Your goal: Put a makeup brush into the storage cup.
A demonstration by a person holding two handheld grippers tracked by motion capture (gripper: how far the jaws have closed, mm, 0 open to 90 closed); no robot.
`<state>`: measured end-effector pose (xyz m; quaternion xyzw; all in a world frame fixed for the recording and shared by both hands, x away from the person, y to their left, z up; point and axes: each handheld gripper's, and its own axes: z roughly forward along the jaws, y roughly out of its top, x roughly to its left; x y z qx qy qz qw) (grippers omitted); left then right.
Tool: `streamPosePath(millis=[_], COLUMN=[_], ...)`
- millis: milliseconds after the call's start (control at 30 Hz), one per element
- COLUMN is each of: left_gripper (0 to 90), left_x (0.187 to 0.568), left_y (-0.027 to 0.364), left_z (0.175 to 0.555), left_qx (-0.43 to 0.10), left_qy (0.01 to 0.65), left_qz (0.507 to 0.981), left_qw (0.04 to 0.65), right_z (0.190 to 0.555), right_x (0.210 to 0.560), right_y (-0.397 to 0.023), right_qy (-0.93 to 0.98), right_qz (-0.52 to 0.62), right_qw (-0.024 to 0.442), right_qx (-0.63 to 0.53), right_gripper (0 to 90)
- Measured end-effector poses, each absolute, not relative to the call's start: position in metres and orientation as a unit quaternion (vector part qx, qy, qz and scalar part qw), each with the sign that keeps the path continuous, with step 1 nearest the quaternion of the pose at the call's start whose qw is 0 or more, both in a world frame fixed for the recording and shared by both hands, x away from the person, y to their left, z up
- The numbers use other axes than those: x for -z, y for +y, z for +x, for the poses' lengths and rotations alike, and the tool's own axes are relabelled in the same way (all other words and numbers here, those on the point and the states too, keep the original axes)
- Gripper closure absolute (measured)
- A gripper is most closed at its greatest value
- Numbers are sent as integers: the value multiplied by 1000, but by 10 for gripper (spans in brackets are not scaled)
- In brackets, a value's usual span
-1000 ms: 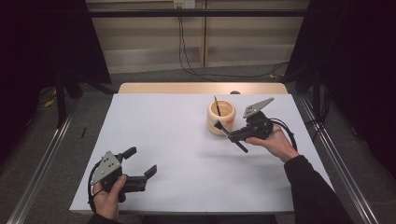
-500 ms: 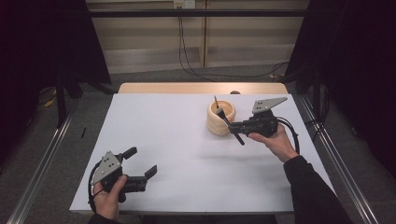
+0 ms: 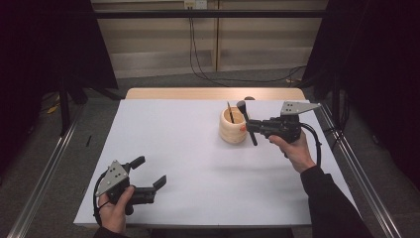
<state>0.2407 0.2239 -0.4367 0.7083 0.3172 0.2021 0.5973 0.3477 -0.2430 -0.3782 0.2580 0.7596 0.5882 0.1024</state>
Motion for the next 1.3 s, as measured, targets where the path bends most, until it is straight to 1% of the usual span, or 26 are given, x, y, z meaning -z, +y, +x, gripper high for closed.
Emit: streamPosePath(millis=[33, 433, 733, 967, 1300], left_gripper=[23, 23, 16, 15, 17], left_x=[437, 437, 436, 437, 437], left_y=[224, 224, 225, 225, 224], left_z=[241, 241, 241, 241, 241], left_qx=[-202, -200, -210, -206, -203], left_qy=[317, 317, 322, 312, 315], left_qz=[708, 708, 704, 707, 709], left_qw=[597, 599, 597, 600, 598], right_z=[347, 345, 345, 347, 356], right_x=[378, 376, 374, 372, 373], right_y=[-244, -243, -246, -244, -237], right_qy=[756, 750, 748, 747, 753], right_qz=[260, 256, 260, 262, 260], right_qw=[108, 111, 117, 121, 128], right_qx=[-590, -599, -600, -599, -591], right_gripper=[800, 800, 800, 800, 799])
